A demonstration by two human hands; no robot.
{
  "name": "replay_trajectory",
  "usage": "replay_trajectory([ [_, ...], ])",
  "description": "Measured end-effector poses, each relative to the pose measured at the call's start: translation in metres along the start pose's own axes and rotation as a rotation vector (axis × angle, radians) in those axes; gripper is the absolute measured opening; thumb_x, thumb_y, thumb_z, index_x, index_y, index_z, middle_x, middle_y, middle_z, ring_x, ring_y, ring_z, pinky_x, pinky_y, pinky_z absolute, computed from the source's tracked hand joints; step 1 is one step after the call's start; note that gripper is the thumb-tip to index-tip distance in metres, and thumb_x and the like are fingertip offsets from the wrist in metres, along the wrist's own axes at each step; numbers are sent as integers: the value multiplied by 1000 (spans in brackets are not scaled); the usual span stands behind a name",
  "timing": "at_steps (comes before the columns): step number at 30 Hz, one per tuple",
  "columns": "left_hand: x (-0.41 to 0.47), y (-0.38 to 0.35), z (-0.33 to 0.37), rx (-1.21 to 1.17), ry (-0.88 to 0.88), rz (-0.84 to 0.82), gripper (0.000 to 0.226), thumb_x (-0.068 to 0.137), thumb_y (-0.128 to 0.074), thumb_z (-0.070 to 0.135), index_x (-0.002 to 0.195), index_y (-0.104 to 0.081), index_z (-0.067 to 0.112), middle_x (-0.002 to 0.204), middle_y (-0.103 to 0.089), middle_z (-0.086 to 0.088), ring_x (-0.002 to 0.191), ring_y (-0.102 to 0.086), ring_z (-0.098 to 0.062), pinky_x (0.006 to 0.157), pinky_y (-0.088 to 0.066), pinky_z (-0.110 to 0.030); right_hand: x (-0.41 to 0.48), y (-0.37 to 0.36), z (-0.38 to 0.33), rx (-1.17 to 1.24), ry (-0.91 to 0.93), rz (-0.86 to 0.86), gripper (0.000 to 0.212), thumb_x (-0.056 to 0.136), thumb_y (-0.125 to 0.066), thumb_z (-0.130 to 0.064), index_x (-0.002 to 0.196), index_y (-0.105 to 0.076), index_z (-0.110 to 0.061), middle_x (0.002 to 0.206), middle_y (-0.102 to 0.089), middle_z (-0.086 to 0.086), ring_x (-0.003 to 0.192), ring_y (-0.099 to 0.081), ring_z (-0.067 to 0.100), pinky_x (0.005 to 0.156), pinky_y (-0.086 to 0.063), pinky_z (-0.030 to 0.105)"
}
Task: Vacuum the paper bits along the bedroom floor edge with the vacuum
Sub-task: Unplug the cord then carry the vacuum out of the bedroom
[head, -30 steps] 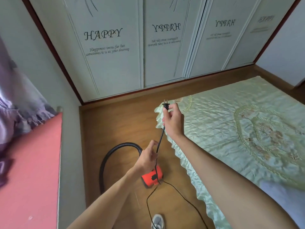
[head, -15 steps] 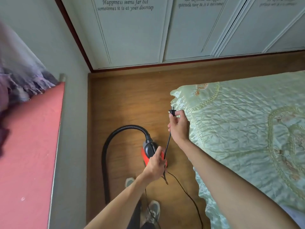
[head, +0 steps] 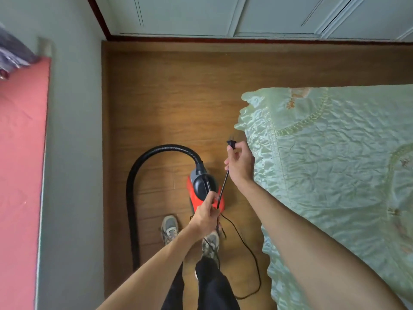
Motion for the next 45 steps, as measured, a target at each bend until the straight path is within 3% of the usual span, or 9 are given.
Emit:
replay_trajectory([
  [2,11,-6,-11,-24,21,-1,36,95,-41,-5,98,-37,30,66,-46,-3,55,-49,-18,61,-56,-52,10,-12,15,-48,-2,-37,16,100,-55,-22,99,-54,-6,73,-66,18,47,-56,13,41,-40,12],
  [7,36,-26,-45,-86,54,36,24,94,-38,-7,110,-38,10,62,-47,0,40,-47,-1,46,-42,-17,32,-45,70,-130,-32,-158,19,101,-55,-23,101,-54,-5,73,-66,15,45,-57,9,41,-41,12],
  [14,83,-78,-130,-176,212,115,45,91,-36,-1,89,-38,44,62,-53,2,49,-58,-16,48,-53,-31,51,-96,177,-206,-52,-359,16,100,-55,-28,96,-54,-13,64,-67,5,48,-64,14,53,-58,42],
  [19,122,-113,-178,-210,256,157,38,94,-36,0,97,-39,37,65,-56,5,50,-59,-11,50,-51,-23,70,-130,245,-239,-45,-442,16,99,-56,-28,92,-53,-14,62,-66,5,48,-64,20,51,-57,41],
  [22,147,-125,-204,-195,284,194,35,90,-39,2,100,-40,36,63,-57,6,57,-58,-20,63,-55,-41,82,-148,278,-269,-16,-448,14,99,-56,-28,91,-53,-17,64,-65,1,48,-63,14,51,-55,34],
  [25,170,-133,-223,-174,314,234,36,89,-38,1,103,-39,34,65,-53,3,67,-60,-30,73,-53,-46,94,-164,304,-333,39,-427,11,97,-55,-34,90,-52,-26,71,-65,-3,64,-67,20,63,-56,40],
  [28,187,-139,-237,-169,299,303,34,89,-39,0,101,-40,32,61,-48,4,64,-57,-31,69,-49,-43,102,-177,319,-356,62,-426,14,98,-56,-30,96,-57,-16,73,-59,-9,74,-61,21,71,-51,40],
  [32,203,-141,-255,-125,337,383,23,93,-43,2,108,-46,20,61,-45,6,61,-43,-24,64,-38,-33,108,-196,335,-340,77,-445,15,96,-57,-31,97,-58,-16,87,-65,4,83,-61,24,75,-50,41],
  [45,243,-152,-288,-174,391,321,13,95,-53,12,93,-43,20,84,-57,-6,74,-51,-25,65,-36,-27,125,-220,359,-359,71,-446,12,96,-60,-30,101,-61,-19,103,-58,10,74,-50,2,61,-36,6],
])
Point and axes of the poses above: each hand's wrist, its own x-axis towards the middle knuckle, its own y-axis out of the back of the hand, z = x × y, the point moved 5 cm from there along x, towards the middle knuckle
